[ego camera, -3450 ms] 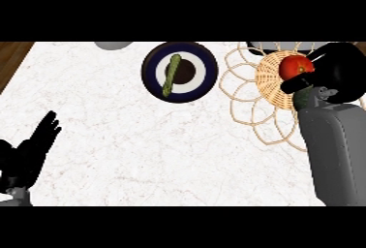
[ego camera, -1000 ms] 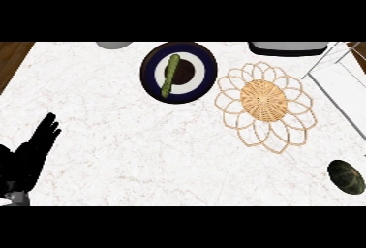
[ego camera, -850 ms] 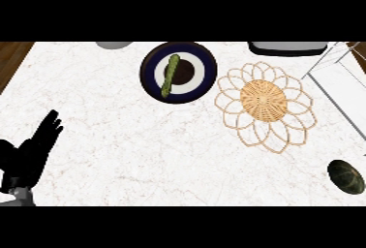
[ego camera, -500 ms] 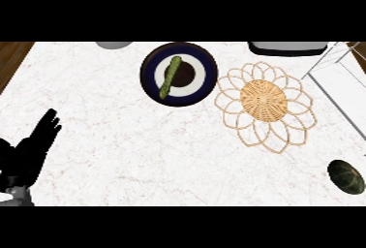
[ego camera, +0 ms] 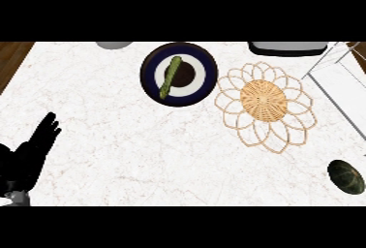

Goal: Pick the tomato from the placemat and place it in the tiered shelf

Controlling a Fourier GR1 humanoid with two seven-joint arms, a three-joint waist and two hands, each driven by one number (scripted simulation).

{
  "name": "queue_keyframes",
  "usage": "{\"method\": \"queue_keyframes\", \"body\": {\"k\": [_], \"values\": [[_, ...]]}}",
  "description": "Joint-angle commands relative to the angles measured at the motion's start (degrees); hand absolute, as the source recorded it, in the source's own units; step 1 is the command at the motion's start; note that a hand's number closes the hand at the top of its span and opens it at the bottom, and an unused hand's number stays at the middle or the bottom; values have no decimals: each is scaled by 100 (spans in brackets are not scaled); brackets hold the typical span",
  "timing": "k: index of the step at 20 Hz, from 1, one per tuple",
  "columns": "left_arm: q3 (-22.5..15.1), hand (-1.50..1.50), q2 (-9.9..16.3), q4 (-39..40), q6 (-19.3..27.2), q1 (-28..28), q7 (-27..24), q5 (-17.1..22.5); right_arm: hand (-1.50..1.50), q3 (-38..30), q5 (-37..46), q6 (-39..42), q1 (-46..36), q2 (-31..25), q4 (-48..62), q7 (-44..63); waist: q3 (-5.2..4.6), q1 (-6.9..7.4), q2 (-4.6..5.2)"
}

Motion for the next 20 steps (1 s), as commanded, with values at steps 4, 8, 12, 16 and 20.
{"method": "queue_keyframes", "body": {"k": [4, 8, 12, 16, 20], "values": [[135, 0, 49, 492, -14, -247, -228, -28, -150, -464, -774, -705, -78, 90, -212, -57, -2, -40, 0], [-13, 0, -68, -78, 48, 24, 73, -75, -150, -706, -1315, -492, 82, 46, -856, -12, 1, -54, -25], [125, 0, -48, 314, 18, -126, -88, -8, -150, -661, -1600, -398, 142, 291, -1989, 323, -4, -102, -33], [113, 0, -33, 201, 11, 145, -244, -114, -150, -803, -1849, 158, 404, 83, -3229, 648, -5, -135, -48], [181, 0, 9, 26, 91, -94, 194, -14, -150, -966, -1961, 1474, 253, -540, -4197, 1492, -10, -228, -77]]}}
